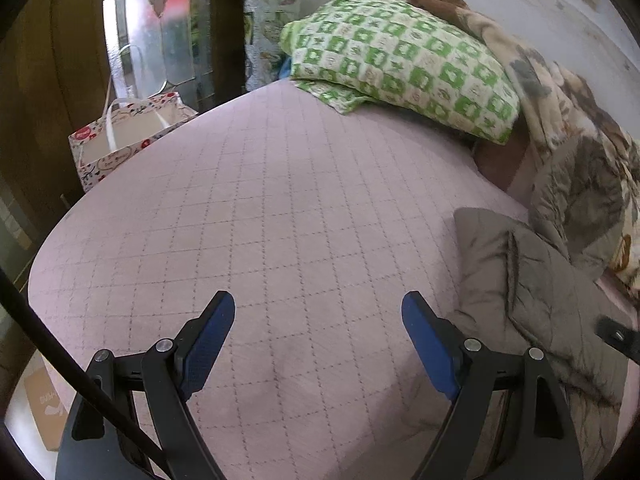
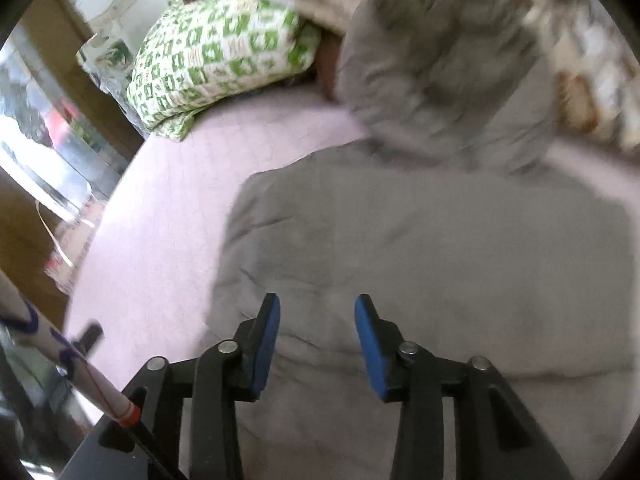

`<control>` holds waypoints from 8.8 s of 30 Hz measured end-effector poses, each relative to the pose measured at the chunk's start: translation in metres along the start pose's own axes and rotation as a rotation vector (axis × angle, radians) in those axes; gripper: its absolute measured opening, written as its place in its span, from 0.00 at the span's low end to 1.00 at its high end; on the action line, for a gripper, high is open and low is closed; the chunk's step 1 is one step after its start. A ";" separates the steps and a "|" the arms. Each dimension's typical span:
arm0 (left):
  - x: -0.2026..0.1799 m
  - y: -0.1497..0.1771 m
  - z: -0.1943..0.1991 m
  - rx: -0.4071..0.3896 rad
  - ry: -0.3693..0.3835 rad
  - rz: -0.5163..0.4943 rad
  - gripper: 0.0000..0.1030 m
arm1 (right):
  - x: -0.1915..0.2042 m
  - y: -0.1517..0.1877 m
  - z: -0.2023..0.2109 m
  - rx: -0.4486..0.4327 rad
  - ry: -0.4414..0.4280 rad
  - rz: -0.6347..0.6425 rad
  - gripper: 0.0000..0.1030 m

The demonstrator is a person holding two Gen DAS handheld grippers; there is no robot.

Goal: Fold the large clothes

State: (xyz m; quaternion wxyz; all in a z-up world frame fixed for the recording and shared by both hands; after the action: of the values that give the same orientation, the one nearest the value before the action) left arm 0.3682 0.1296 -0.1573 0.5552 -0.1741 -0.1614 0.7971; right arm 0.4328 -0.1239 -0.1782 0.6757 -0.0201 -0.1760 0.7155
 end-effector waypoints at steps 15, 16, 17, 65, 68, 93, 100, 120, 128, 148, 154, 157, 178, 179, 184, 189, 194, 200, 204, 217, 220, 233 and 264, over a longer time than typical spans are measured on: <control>-0.044 0.056 -0.057 0.227 -0.087 -0.208 0.83 | -0.186 0.115 -0.018 0.110 0.183 -0.373 0.45; -0.044 0.056 -0.055 0.220 -0.083 -0.206 0.83 | -0.185 0.118 -0.009 0.102 0.173 -0.368 0.45; -0.044 0.055 -0.052 0.209 -0.079 -0.209 0.83 | -0.182 0.121 0.004 0.086 0.168 -0.348 0.45; -0.066 0.021 -0.067 0.193 0.091 -0.117 0.83 | -0.051 -0.275 -0.018 -0.181 0.283 -0.259 0.10; -0.060 0.019 -0.061 0.184 0.101 -0.101 0.83 | -0.043 -0.250 0.010 -0.195 0.292 -0.224 0.09; -0.018 0.014 -0.038 0.110 0.060 -0.035 0.83 | -0.025 0.090 0.010 -0.105 0.085 -0.234 0.36; -0.023 0.015 -0.038 0.119 0.082 -0.033 0.83 | -0.038 0.122 0.085 -0.145 0.166 -0.132 0.53; -0.031 0.012 -0.045 0.136 0.075 -0.054 0.83 | -0.100 0.027 -0.039 0.092 0.297 -0.206 0.52; -0.035 0.019 -0.042 0.131 0.076 -0.070 0.83 | -0.083 0.100 -0.040 0.184 0.270 -0.110 0.52; -0.026 0.015 -0.044 0.130 0.079 -0.035 0.83 | -0.020 0.015 -0.010 -0.048 0.126 -0.119 0.40; -0.031 0.014 -0.046 0.135 0.076 -0.049 0.83 | -0.008 0.021 -0.033 -0.017 0.150 -0.101 0.41; -0.032 0.013 -0.044 0.127 0.074 -0.054 0.83 | -0.016 0.022 0.017 -0.134 0.187 -0.060 0.41; -0.041 0.019 -0.044 0.100 0.054 -0.091 0.83 | -0.068 0.065 0.057 -0.255 0.501 -0.044 0.64; -0.042 0.020 -0.044 0.099 0.053 -0.095 0.83 | -0.062 0.064 0.045 -0.233 0.474 -0.040 0.64; -0.037 0.019 -0.043 0.093 0.045 -0.092 0.83 | -0.068 0.069 -0.031 -0.043 0.453 -0.069 0.66; -0.031 0.020 -0.038 0.079 0.068 -0.095 0.83 | -0.069 0.083 0.019 -0.079 0.348 -0.057 0.73; -0.024 0.038 -0.035 0.103 0.091 -0.127 0.83 | -0.118 0.135 0.069 -0.078 0.371 -0.106 0.75; -0.018 0.078 -0.030 0.151 0.119 -0.201 0.83 | -0.219 0.222 0.120 -0.071 0.409 -0.297 0.75; -0.005 0.123 -0.025 0.242 0.230 -0.235 0.83 | -0.285 0.280 0.143 -0.074 0.366 -0.455 0.78; 0.005 0.173 -0.028 0.456 0.479 -0.223 0.82 | -0.365 0.367 0.111 -0.115 -0.075 -0.735 0.84; -0.015 0.190 -0.021 0.533 0.607 -0.271 0.82 | -0.361 0.364 0.111 -0.123 -0.099 -0.712 0.89; 0.000 0.217 -0.011 0.560 0.768 -0.128 0.82 | -0.294 0.371 0.091 -0.048 -0.439 -0.585 0.89; -0.013 0.249 -0.001 0.443 0.679 -0.214 0.83 | -0.226 0.413 0.073 -0.003 -0.324 -0.458 0.67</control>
State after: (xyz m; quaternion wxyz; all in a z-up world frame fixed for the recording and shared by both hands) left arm 0.1660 0.0348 -0.2690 0.6807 -0.2854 0.1890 0.6476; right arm 0.0363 -0.3708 -0.2720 0.7829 0.1341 -0.2828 0.5378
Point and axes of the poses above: each gripper's, at about its wrist camera, not at the fingertips, and z roughly against the way its jaws point, x to its left, y to its underside, the point moved 9 cm from there along -z, roughly the way its jaws point, and after that the axes turned 13 degrees about x, right-handed, at the moved point
